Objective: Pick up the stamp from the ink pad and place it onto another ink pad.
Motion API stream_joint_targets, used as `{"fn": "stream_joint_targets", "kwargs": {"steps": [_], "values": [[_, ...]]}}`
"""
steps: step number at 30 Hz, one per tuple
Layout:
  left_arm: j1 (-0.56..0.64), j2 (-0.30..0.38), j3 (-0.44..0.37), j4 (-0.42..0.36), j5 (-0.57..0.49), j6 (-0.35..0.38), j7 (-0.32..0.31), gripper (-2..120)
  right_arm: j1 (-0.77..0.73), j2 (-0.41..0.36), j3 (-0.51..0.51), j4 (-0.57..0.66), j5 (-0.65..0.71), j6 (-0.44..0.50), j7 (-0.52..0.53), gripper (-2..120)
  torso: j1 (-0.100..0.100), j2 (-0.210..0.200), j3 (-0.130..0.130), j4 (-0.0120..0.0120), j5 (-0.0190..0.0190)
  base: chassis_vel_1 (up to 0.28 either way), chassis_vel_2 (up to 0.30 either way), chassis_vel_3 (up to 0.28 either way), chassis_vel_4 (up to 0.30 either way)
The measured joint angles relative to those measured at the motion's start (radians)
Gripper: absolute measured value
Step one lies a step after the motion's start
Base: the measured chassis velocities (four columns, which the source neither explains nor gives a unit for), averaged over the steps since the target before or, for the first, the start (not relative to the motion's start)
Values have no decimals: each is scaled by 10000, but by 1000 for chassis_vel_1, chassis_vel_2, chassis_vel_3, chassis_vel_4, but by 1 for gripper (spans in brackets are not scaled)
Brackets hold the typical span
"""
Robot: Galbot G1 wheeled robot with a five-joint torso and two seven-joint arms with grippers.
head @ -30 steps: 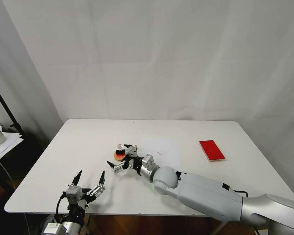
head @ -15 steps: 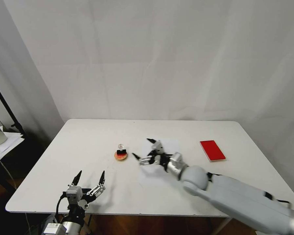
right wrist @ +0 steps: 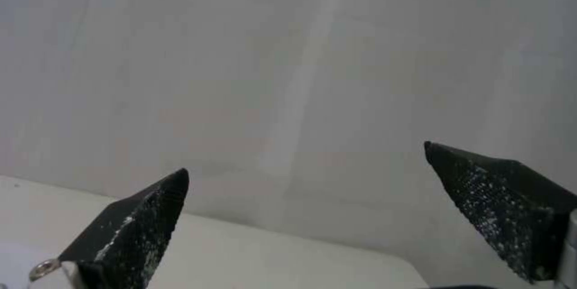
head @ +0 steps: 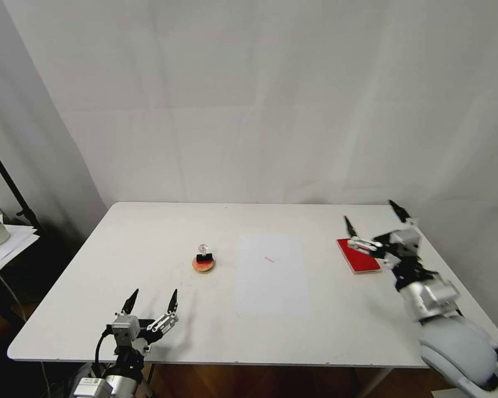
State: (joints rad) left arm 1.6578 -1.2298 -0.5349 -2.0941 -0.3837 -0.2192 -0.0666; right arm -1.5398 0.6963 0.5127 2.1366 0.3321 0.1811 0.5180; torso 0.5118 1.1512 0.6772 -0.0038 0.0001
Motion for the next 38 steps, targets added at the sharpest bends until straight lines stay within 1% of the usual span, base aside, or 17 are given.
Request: {"fn": "stream_joint_targets", "kwargs": {"steps": [2, 3, 4, 5, 6, 7, 9, 11, 12, 17, 38], "values": [[2, 0, 0, 0, 0, 0, 0, 100, -1227, 824, 338, 4, -363, 376, -21, 100, -1, 0, 0, -4, 8, 0, 0, 0, 0], [2, 0, 0, 0, 0, 0, 0, 100, -1227, 824, 338, 4, -363, 376, -21, 100, -1, 0, 0, -4, 8, 0, 0, 0, 0], [1, 0, 0, -1, 0, 0, 1, 100, -1558, 1071, 369, 6, -448, 466, -54, 100, -1, 0, 0, -4, 7, 0, 0, 0, 0], [2, 0, 0, 0, 0, 0, 0, 100, -2228, 1653, 313, 11, -649, 651, -141, 100, -2, 0, 0, -5, -3, 0, 0, 0, 0], [1, -1, 0, 0, 0, 0, 0, 100, -2473, 1992, 126, -40, -785, 782, -224, 100, -3, 1, 0, -5, -3, 0, 0, 0, 0], [3, -1, 0, -1, 0, 0, 0, 100, -2465, 2149, -56, -171, -838, 882, -274, 100, -3, 0, 0, -1, -2, 0, 0, 0, 0], [3, 0, 0, 0, 0, 0, 0, 100, -2445, 2163, -90, -202, -843, 901, -280, 100, -3, 0, 1, 0, -2, 0, 0, 0, 0], [3, 0, 0, 0, 0, 0, 0, 100, -2214, 2183, -284, -406, -849, 1026, -306, 100, 0, -1, 2, 8, -2, 0, 0, 0, 0], [3, 0, -1, 0, 0, 0, 0, 100, -2202, 2178, -301, -423, -848, 1037, -312, 100, 0, -1, 2, 8, -2, 0, 0, 0, 0], [2, 0, 0, 0, 0, 0, 0, 100, -2158, 2161, -423, -512, -774, 1211, -510, 100, 2, -1, 2, 1, -2, 0, 0, 0, 0], [2, 0, 0, 0, 0, 0, 0, 100, -2135, 2194, -538, -423, -720, 1176, -560, 100, 1, -2, 2, 1, -1, 0, 0, 0, 0]]}}
